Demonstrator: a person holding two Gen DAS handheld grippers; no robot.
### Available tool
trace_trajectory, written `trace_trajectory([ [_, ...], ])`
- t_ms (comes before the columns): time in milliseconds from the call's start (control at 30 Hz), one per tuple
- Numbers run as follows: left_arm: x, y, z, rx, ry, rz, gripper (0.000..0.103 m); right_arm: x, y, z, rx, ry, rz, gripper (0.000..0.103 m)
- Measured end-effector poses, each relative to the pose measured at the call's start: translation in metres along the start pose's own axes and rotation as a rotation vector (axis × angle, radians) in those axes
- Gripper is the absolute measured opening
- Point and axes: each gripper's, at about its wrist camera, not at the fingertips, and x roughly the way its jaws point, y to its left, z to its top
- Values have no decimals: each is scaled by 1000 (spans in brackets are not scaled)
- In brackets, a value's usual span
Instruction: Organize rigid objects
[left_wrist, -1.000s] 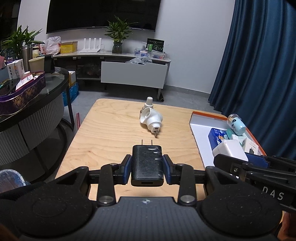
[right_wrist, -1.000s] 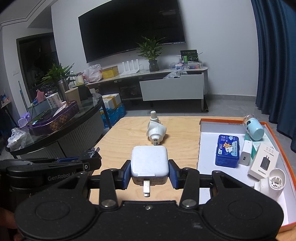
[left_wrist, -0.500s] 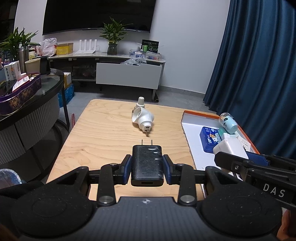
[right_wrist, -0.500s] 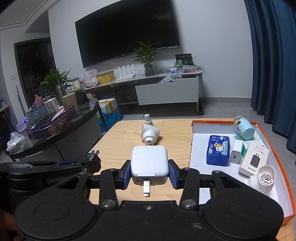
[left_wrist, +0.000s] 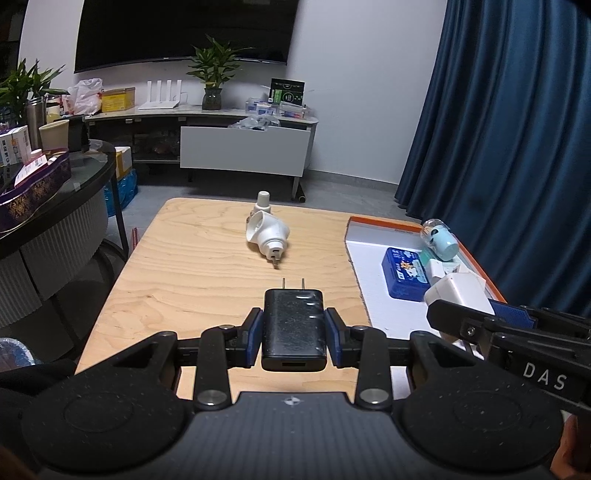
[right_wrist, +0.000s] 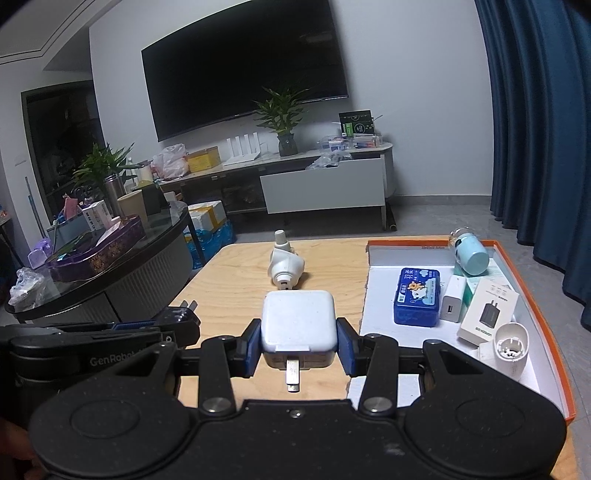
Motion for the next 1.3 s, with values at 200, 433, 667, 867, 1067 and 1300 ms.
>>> trace_trajectory([
  [200,-1,-10,-1,18,0,-19,35,-6,-6,-1,11,-10,-13,51],
  [433,-1,-19,-2,33,0,-41,35,-14,-15,-2,23,-20,-30,51],
  [667,1,-29,-1,48,-3,-60,35,-20,-23,-2,39,-32,-51,51],
  [867,1,-39,-1,62,-2,-78,35,-26,-31,-4,53,-41,-70,51],
  [1067,5,-50,0,79,0,-100,35,-30,-41,-4,67,-47,-91,51],
  [1300,11,-64,1,97,9,-127,36,-34,-55,-5,89,-54,-124,51],
])
